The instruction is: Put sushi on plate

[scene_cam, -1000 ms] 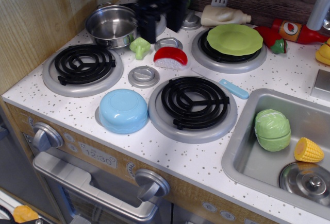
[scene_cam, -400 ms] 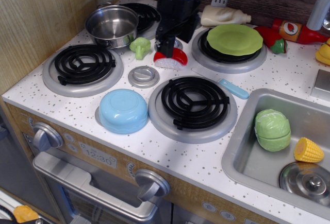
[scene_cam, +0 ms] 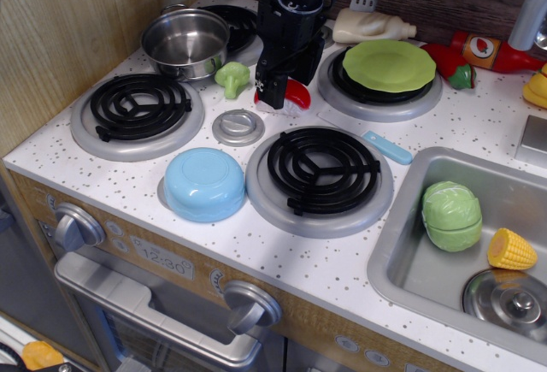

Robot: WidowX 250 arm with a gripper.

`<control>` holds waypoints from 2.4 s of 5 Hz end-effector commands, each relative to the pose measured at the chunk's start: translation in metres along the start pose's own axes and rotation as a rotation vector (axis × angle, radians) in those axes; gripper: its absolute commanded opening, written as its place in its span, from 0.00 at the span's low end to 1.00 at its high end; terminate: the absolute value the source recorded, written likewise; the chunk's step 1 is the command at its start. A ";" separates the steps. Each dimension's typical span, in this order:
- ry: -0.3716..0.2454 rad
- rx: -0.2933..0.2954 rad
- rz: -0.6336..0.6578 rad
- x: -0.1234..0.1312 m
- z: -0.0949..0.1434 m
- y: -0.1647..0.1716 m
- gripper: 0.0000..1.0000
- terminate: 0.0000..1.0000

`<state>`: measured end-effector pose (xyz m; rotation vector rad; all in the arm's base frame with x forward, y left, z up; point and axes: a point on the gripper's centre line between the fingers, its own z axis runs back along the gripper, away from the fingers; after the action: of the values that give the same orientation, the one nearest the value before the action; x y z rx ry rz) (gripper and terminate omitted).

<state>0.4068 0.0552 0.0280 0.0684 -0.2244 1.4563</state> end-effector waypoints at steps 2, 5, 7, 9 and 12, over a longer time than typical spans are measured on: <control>-0.047 -0.053 -0.013 0.014 -0.006 -0.005 1.00 0.00; -0.008 -0.084 -0.117 0.008 0.010 -0.009 0.00 0.00; 0.021 -0.089 -0.180 -0.019 0.068 -0.027 0.00 0.00; -0.009 -0.216 -0.145 -0.044 0.074 -0.057 0.00 0.00; -0.126 -0.403 -0.056 -0.056 0.039 -0.106 0.00 0.00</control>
<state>0.4940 -0.0113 0.0397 -0.0916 -0.5800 1.3191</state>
